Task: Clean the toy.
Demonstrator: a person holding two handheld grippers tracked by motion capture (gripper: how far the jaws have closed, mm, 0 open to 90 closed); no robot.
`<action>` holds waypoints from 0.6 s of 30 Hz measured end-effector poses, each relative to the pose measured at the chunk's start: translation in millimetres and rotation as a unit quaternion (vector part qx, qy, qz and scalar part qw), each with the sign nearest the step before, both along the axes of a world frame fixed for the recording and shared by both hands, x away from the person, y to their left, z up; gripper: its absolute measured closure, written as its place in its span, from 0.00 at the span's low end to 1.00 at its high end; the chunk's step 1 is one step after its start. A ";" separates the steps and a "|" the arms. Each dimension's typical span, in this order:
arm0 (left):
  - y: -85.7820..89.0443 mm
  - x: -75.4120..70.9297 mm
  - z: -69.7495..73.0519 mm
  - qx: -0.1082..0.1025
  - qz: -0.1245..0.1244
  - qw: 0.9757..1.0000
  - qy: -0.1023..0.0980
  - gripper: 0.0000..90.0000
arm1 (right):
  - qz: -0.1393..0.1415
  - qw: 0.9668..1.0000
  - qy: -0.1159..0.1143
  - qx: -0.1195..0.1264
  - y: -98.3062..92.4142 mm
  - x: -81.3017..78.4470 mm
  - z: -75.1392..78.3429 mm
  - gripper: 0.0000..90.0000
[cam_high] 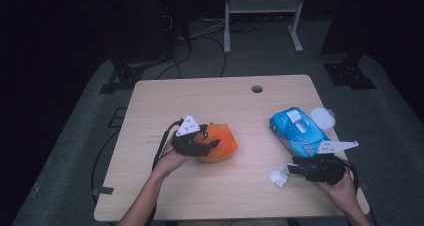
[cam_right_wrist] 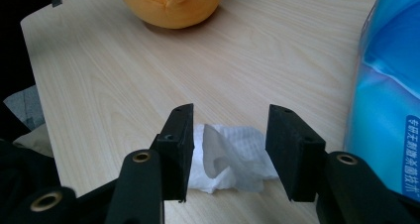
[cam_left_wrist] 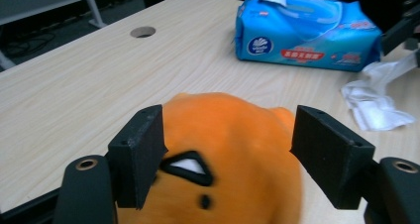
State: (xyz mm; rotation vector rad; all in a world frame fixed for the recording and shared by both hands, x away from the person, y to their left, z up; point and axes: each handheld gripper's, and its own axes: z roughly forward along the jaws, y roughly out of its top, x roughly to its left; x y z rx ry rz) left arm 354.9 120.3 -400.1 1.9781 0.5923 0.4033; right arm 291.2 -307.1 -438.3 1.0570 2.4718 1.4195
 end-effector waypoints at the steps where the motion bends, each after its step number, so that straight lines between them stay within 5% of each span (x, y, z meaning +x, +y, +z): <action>1: 0.5 -1.6 0.8 -0.001 0.001 1.000 -0.002 0.31 | 0.001 1.000 -0.001 0.001 0.3 -0.2 0.4 0.58; 18: 29.4 -19.3 3.6 -0.012 0.017 1.000 0.006 0.23 | 0.004 1.000 -0.001 0.009 5.4 2.1 4.5 0.55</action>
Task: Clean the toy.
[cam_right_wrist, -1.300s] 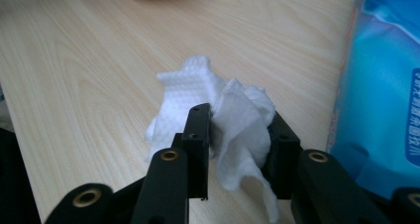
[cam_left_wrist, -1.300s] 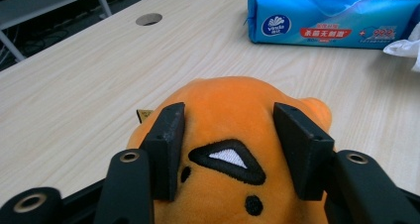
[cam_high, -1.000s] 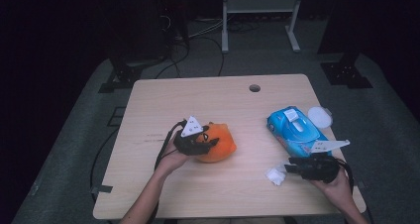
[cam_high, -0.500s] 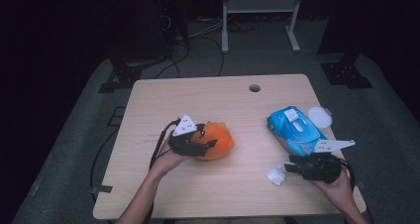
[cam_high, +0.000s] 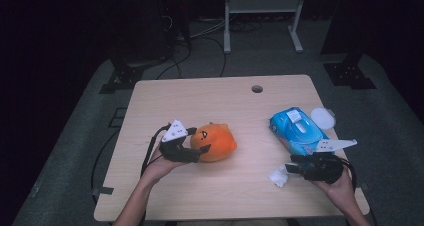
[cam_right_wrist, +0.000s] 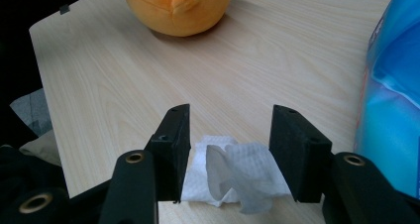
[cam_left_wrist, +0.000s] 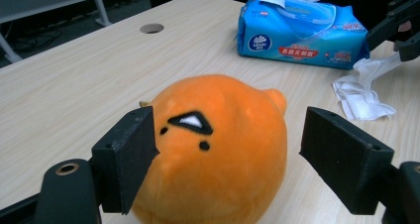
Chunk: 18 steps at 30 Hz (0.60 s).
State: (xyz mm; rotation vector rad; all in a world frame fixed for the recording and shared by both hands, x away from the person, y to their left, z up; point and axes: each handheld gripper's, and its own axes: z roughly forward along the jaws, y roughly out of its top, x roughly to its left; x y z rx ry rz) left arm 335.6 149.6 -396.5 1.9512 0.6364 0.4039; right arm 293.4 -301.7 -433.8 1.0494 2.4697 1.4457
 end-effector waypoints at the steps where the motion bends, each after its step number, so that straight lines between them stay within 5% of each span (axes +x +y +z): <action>1: 2.1 -0.8 -0.5 -0.001 0.002 1.000 0.001 0.23 | 0.001 1.000 0.000 0.000 0.3 0.3 0.2 0.54; 18: 26.6 -14.1 -13.9 -0.008 0.025 0.999 0.020 0.21 | 0.002 1.000 -0.002 0.006 0.2 1.3 4.0 0.53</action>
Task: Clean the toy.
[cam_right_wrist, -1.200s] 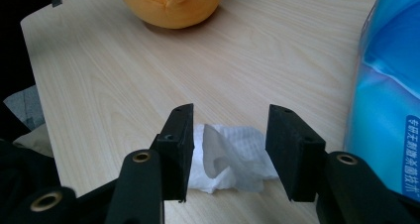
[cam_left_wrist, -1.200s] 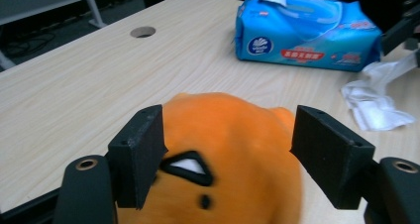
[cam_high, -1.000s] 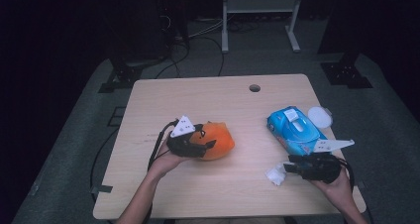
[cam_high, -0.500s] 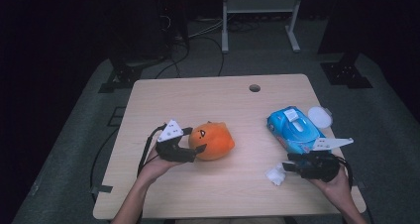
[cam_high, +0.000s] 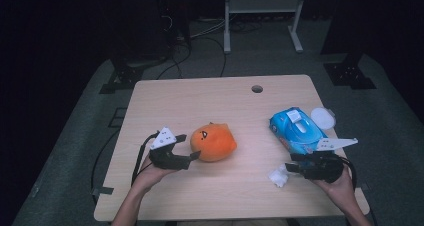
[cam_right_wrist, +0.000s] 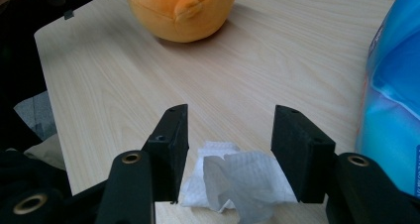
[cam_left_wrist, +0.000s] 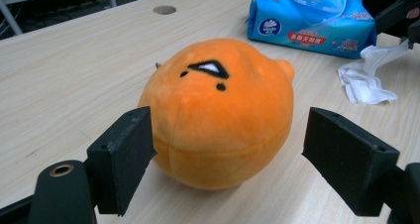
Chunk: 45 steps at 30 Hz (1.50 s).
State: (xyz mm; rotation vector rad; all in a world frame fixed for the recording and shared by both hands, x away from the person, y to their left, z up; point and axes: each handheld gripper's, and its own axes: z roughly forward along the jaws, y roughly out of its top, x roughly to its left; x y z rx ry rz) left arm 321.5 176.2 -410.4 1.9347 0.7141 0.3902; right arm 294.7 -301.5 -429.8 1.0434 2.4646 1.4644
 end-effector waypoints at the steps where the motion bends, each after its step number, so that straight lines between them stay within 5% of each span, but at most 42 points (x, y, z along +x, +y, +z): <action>1: 1.2 -0.4 -0.7 -0.001 0.001 1.000 0.000 0.21 | 0.000 1.000 0.000 0.000 0.0 0.1 0.2 0.52; 45: 42.2 -17.7 -32.9 0.003 0.044 0.998 0.044 0.17 | 0.000 1.000 0.007 0.008 -1.4 0.7 0.6 0.51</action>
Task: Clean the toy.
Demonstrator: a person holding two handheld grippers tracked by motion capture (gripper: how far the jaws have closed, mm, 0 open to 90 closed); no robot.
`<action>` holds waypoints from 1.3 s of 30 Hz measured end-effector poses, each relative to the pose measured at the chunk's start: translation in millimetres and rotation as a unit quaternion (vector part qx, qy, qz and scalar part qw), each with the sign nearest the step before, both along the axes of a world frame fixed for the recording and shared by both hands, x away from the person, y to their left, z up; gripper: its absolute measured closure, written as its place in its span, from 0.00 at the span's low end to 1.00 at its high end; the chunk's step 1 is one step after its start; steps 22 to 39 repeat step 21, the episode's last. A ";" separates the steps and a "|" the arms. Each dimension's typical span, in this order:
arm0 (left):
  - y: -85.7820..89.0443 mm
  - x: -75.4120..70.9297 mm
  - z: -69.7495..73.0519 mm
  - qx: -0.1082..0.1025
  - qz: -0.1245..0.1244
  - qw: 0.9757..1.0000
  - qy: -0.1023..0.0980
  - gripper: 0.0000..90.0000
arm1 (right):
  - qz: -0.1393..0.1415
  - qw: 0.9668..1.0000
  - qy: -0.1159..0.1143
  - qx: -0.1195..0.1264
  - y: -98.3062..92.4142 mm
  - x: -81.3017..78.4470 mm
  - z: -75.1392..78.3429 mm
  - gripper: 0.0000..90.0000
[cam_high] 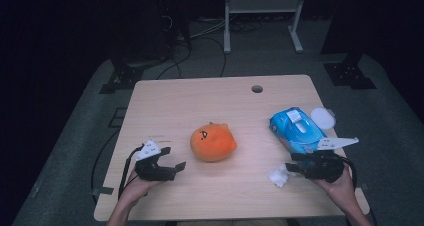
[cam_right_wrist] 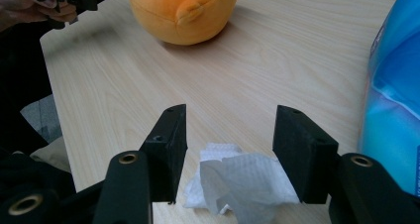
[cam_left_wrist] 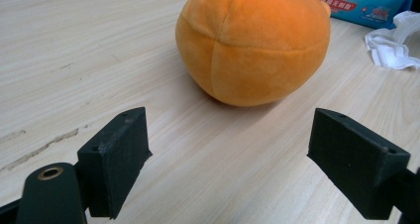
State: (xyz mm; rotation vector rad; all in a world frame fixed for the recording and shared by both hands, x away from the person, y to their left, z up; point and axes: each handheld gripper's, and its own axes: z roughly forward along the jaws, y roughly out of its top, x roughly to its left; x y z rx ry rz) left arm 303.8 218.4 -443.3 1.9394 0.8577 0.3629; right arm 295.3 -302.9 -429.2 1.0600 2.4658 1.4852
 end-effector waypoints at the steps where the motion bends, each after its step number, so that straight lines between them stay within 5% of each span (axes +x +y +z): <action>1: 0.4 -0.2 -0.8 0.001 0.001 1.000 0.001 0.17 | 0.000 1.000 0.001 0.000 0.0 -0.1 -0.3 0.51; 39: 0.2 -2.6 -10.4 0.012 -0.003 1.000 0.008 0.16 | -0.002 1.000 -0.004 0.006 -1.1 -2.4 -3.7 0.50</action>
